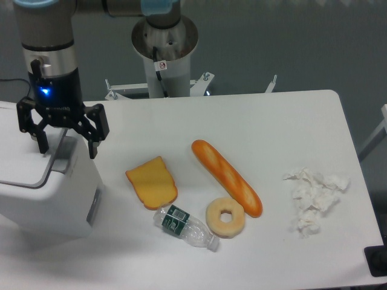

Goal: Close the trash can

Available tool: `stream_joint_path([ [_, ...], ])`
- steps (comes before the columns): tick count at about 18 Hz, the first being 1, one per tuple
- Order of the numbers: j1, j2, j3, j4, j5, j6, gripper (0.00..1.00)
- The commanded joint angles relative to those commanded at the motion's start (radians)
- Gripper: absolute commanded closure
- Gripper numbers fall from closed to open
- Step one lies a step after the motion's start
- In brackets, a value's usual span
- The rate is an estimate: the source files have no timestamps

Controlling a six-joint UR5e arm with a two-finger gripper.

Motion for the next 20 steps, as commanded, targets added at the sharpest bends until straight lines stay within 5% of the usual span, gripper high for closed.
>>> stream_joint_path([
  [15,0.008,-0.002,0.038,0.005,0.000,-0.009,0.00],
  [20,0.156,0.029,0.040,0.000,0.002,0.024,0.00],
])
